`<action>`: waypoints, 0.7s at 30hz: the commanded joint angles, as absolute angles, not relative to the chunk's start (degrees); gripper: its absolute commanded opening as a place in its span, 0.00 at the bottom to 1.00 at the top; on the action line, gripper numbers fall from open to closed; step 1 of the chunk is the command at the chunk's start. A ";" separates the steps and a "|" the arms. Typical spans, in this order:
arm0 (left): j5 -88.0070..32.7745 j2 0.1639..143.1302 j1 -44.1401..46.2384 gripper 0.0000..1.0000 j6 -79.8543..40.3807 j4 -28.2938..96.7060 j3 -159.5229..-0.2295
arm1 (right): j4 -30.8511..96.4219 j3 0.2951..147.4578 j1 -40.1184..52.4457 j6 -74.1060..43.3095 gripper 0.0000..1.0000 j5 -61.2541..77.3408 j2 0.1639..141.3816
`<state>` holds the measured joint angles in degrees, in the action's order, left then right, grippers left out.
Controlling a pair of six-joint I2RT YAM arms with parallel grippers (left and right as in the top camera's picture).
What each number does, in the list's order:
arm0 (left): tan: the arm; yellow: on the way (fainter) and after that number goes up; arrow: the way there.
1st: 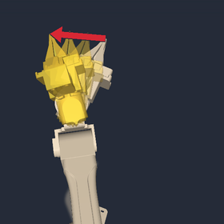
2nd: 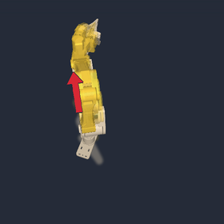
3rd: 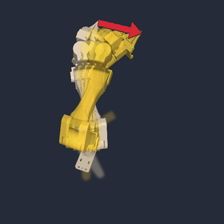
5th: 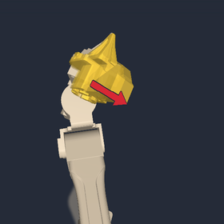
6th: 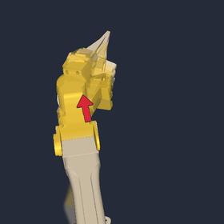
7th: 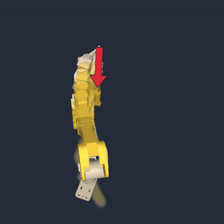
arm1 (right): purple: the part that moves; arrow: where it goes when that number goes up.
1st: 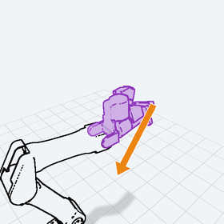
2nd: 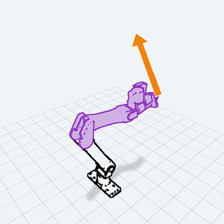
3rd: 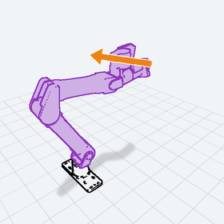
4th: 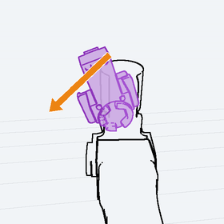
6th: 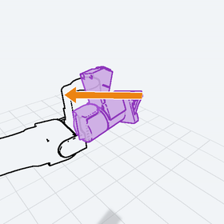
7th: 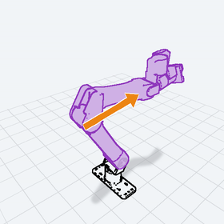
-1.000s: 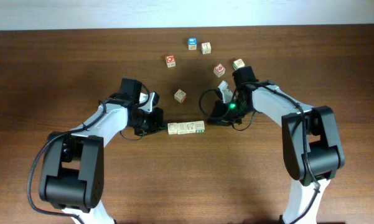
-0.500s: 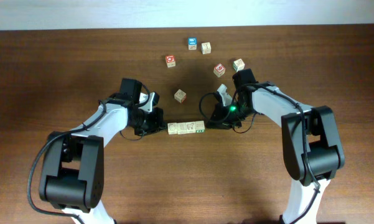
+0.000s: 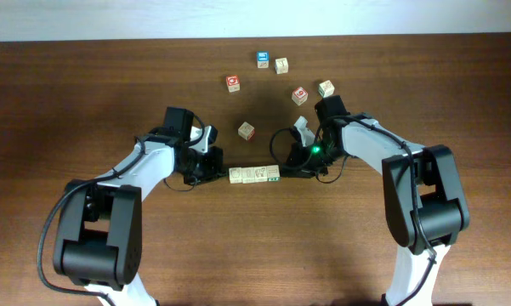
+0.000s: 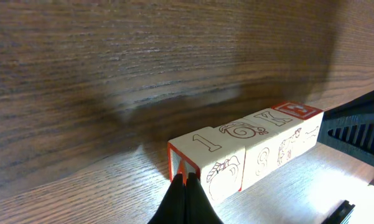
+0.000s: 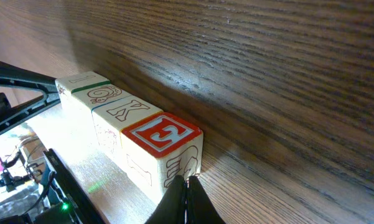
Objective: Rotate 4 blocks
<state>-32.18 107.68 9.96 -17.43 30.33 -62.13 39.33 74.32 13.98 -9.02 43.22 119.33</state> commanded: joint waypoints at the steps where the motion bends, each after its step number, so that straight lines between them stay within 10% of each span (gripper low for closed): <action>1: -33.06 107.46 10.02 0.00 -17.78 30.00 -61.69 | 39.16 73.78 15.00 -9.02 0.04 44.51 119.63; 21: -33.08 107.46 10.02 0.00 -17.78 30.02 -61.69 | 37.26 73.84 16.36 -8.80 0.05 48.49 115.04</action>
<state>-30.68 107.68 9.67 -17.43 30.35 -62.13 37.60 74.02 14.85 -9.06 44.53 118.67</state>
